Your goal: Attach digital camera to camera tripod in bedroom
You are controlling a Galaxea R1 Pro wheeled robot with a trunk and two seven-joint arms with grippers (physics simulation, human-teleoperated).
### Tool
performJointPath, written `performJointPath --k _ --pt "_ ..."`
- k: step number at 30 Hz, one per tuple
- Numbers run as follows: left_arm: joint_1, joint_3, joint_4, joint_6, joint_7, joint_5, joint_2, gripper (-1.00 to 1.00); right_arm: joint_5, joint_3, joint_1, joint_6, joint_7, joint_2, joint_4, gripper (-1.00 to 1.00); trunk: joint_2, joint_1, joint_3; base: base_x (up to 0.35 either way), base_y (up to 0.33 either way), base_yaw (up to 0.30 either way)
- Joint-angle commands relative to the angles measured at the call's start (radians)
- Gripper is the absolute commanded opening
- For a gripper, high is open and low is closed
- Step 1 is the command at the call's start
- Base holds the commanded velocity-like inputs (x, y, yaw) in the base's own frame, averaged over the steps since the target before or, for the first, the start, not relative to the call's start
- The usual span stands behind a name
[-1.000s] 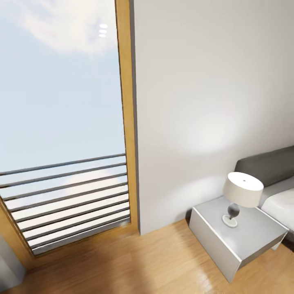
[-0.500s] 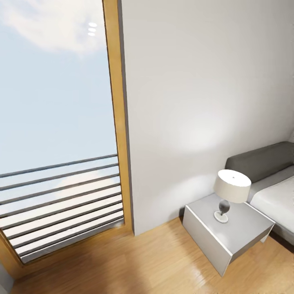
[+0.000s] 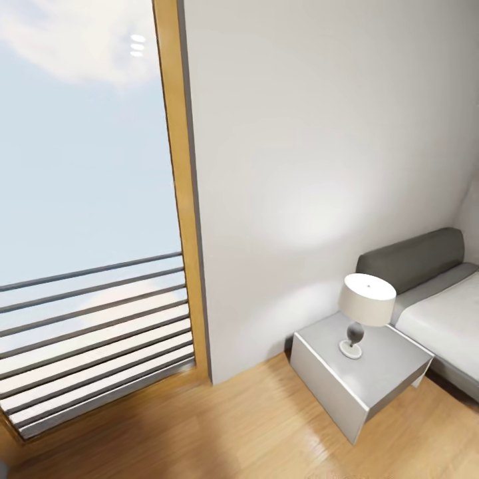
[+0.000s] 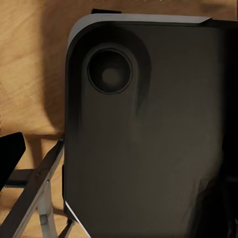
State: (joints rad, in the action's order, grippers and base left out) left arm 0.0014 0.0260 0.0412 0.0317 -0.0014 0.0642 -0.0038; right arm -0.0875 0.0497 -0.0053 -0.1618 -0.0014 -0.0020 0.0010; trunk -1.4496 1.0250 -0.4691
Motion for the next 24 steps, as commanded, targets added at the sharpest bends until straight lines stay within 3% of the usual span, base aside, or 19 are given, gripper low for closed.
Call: performJointPath --k 1,15,24 --pt "0.0 0.002 0.0 0.002 0.0 0.007 0.0 1.0 -0.006 0.004 0.0 -0.002 0.0 0.0 0.001 1.0 0.0 0.0 -0.001 0.0 0.0 -0.227" --pt "0.0 0.002 0.0 0.002 0.0 0.006 0.0 1.0 -0.006 0.004 -0.001 -0.002 0.0 -0.001 0.001 1.0 0.0 0.0 -0.001 0.0 0.0 -0.232" --pt "0.0 0.002 0.0 0.002 0.0 0.007 0.0 1.0 -0.006 0.005 0.0 0.0 0.0 -0.001 0.001 1.0 0.0 0.0 -0.001 0.0 0.0 -0.065"
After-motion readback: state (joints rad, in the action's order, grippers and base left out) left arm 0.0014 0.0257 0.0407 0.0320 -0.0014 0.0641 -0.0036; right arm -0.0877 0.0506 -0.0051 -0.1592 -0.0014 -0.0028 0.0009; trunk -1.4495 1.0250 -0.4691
